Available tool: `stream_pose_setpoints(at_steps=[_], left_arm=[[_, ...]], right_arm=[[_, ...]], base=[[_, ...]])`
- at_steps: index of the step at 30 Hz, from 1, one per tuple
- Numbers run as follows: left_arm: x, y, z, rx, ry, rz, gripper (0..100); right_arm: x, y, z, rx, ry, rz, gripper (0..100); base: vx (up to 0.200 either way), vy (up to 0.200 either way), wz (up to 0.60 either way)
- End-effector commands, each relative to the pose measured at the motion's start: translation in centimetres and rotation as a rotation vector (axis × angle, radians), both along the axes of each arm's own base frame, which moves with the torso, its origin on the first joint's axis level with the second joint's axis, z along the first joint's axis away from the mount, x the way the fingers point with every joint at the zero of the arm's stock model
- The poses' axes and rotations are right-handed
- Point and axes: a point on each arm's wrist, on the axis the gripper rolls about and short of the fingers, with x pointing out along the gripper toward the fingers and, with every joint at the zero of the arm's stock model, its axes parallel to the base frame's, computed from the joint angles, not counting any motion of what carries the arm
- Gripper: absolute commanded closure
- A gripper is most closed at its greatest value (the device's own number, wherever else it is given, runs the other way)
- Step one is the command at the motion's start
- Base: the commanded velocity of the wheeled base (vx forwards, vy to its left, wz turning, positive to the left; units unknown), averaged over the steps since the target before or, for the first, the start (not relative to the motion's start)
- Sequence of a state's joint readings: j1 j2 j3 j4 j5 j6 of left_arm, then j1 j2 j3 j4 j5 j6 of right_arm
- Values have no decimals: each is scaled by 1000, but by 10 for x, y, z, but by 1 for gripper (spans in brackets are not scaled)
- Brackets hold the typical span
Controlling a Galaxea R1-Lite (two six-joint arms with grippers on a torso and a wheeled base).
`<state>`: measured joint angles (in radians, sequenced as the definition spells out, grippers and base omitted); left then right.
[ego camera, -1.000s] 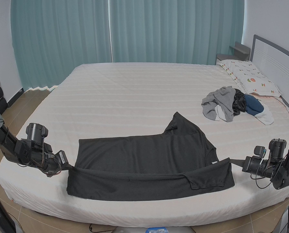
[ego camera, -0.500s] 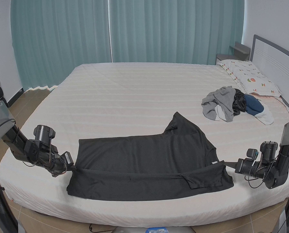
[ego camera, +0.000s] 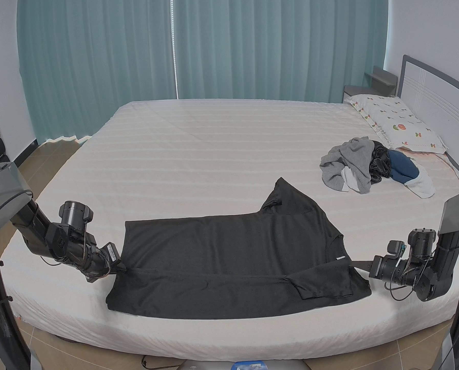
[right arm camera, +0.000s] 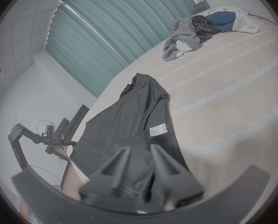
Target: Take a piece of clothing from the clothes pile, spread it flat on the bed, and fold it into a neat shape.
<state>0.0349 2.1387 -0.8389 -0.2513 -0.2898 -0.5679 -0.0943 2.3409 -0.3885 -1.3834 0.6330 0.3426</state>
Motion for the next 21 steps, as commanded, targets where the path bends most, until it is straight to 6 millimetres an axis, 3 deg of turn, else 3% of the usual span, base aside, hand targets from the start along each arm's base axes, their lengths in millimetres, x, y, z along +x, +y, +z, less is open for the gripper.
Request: stream_pose_setpoints(at_steps=[1,7,13,18,21], left_arm=[[0,0,-2,-1,7,1,0],[-3,4,3,-1,0,13,0],[-14,11,21,-1,-41,38,0],[-18,11,24,-17,-41,63,0],[-19,10,23,-22,-35,71,0]], right_arm=[[1,0,-1,14,8,-1,0],[0,1,15,105,-24,-56,0],[-8,6,18,196,16,-92,0],[-10,7,19,248,49,-119,0],[-10,8,23,277,56,-132,0]], base=[[0,0,0],[0,0,0],[0,0,0],[0,0,0],[200,0,0]])
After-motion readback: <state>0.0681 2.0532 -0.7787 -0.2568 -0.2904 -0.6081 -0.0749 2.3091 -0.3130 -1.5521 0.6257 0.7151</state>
